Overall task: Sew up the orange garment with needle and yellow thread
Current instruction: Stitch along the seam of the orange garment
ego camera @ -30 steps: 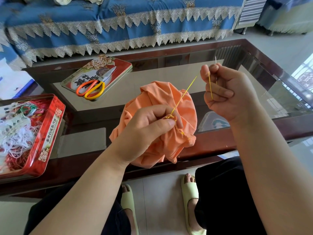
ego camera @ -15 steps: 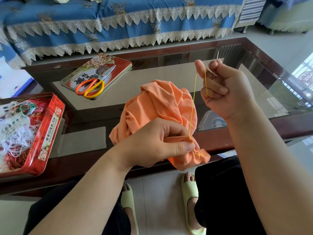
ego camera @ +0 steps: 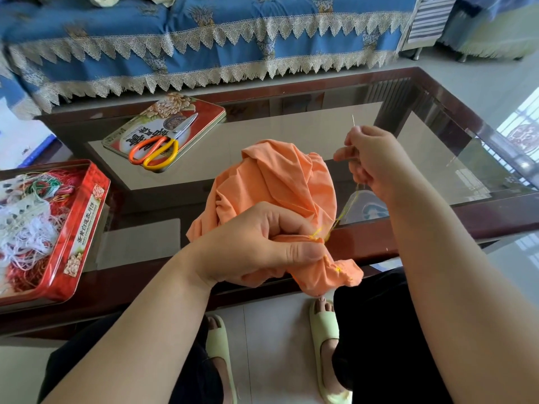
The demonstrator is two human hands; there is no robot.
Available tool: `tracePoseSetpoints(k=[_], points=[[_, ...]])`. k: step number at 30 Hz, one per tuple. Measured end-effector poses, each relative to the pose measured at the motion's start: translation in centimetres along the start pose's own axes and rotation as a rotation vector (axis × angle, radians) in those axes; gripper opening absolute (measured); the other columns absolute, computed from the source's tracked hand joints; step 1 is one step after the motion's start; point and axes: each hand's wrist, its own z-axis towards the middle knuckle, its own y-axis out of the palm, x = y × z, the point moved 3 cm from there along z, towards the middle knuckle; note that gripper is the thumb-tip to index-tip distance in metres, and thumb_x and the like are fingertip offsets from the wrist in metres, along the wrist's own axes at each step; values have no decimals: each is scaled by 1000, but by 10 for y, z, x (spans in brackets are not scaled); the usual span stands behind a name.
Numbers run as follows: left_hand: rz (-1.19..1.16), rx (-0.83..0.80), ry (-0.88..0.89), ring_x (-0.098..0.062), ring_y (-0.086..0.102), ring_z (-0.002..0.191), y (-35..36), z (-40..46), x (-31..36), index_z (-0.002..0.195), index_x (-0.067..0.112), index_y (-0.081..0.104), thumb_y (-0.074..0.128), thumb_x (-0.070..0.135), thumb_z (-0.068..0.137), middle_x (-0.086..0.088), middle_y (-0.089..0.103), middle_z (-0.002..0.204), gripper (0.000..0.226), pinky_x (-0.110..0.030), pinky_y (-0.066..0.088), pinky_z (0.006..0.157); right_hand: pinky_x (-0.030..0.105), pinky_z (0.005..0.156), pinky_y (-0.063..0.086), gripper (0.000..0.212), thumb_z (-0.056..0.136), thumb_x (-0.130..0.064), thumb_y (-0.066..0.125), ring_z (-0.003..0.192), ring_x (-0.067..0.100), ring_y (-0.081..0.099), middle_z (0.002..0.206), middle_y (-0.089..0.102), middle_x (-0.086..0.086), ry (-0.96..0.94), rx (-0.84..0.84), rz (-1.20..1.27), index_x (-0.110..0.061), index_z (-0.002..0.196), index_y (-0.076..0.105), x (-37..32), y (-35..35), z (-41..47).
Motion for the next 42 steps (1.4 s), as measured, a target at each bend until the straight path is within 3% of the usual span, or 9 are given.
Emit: tracePoseSetpoints(k=[5,10,15,20,23,26,29,34,42], points=[[-59,-99,-60,-23,31,47,-6,-3,-7,73,21,73,74,33,82,-7,42,54,15,-36,19,47,23,68,52,17,97,-30,55,85,13,59,99,59,2,157,104,212,-17,95,65,12,-1,19],[-23,-199,-98,-36,27,48,-6,-5,-9,77,19,74,72,32,80,-3,46,57,13,-38,17,50,18,53,36,20,95,-30,58,49,5,41,60,49,-6,260,180,617,-15,96,70,28,-17,27],[39,-198,-123,-12,36,46,-5,-4,-10,72,24,74,67,20,84,7,49,53,14,-21,26,44,13,47,41,23,99,-30,51,52,3,60,77,73,-3,222,293,800,-12,97,65,26,-24,24],[65,-8,-147,-26,42,51,-9,3,-17,72,19,73,73,30,85,-14,48,63,17,-33,32,49,20,45,41,24,103,-26,42,49,12,60,84,75,5,-192,265,502,-9,100,59,2,-18,12],[134,306,-99,-21,66,83,-14,10,-16,79,15,76,71,42,77,-10,70,83,27,-31,49,81,22,39,37,24,104,-22,40,38,15,55,59,67,5,-307,57,287,-10,92,57,-17,4,-13],[125,554,-96,-3,67,84,-18,13,-16,78,26,77,69,44,74,10,75,82,20,-20,45,78,27,42,44,20,101,-16,43,39,20,57,48,60,3,-445,-80,-101,-16,87,56,-22,31,-44],[165,712,-79,0,65,77,-23,11,-15,76,27,76,69,40,83,12,73,77,16,-17,46,69,40,60,53,12,98,-19,46,63,24,64,66,63,-6,-637,-71,-524,-22,93,57,-18,54,-62],[112,749,-65,-4,66,77,-22,10,-11,84,18,77,68,34,87,5,74,80,19,-16,50,68,38,62,50,13,101,-23,43,74,25,60,84,66,-2,-700,-4,-632,-19,102,56,-17,62,-63],[-79,624,-111,-27,69,98,-40,0,-8,81,22,76,71,46,64,-9,74,98,29,-43,53,93,40,64,49,16,98,-30,47,67,22,54,69,56,-10,-702,37,-438,-22,90,58,-22,50,-53]])
